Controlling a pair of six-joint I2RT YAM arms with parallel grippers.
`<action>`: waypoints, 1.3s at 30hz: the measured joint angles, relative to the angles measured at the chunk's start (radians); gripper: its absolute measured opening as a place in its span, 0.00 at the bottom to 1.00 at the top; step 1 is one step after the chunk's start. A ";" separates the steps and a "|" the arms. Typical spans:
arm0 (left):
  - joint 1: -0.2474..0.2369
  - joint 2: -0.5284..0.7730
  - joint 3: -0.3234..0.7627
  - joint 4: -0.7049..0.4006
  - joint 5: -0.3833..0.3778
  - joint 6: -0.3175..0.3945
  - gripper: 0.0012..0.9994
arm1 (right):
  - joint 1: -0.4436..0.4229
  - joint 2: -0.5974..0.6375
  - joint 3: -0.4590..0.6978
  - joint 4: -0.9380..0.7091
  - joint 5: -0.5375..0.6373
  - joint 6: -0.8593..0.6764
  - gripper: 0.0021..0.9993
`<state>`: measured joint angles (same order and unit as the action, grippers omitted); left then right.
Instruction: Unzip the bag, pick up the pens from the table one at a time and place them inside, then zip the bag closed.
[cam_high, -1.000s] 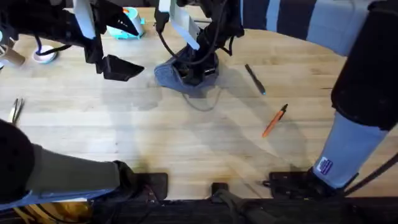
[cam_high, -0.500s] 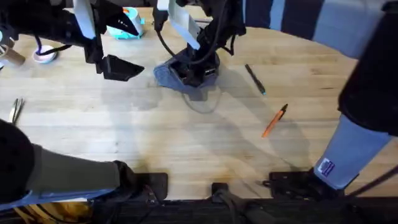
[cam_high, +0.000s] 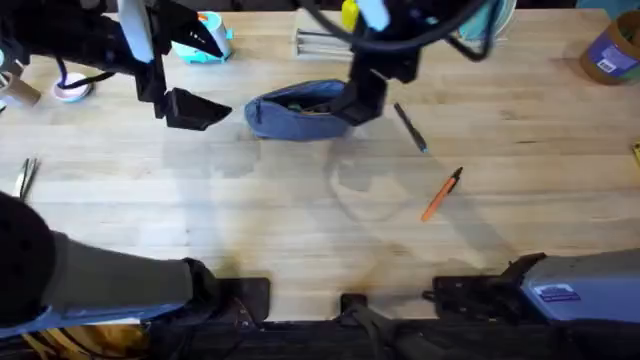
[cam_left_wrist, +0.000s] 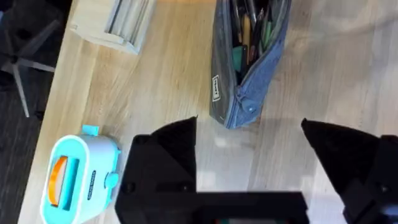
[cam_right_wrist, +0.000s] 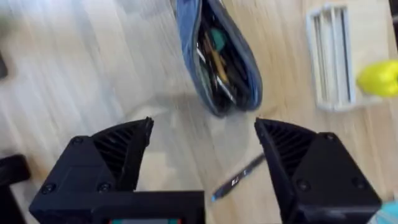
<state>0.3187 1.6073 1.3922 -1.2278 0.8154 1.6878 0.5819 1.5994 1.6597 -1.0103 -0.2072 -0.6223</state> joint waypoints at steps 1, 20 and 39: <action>0.000 0.000 0.000 0.000 0.000 0.000 0.99 | -0.002 -0.025 0.000 -0.026 0.018 0.014 1.00; 0.000 0.000 0.000 0.000 0.000 0.000 0.99 | -0.216 -0.080 0.000 -0.277 0.191 0.200 1.00; 0.000 0.000 0.000 0.000 0.000 0.000 0.99 | -0.412 -0.078 -0.431 0.092 0.091 0.317 1.00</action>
<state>0.3187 1.6073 1.3922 -1.2278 0.8154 1.6878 0.1699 1.5219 1.2288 -0.9179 -0.1163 -0.3058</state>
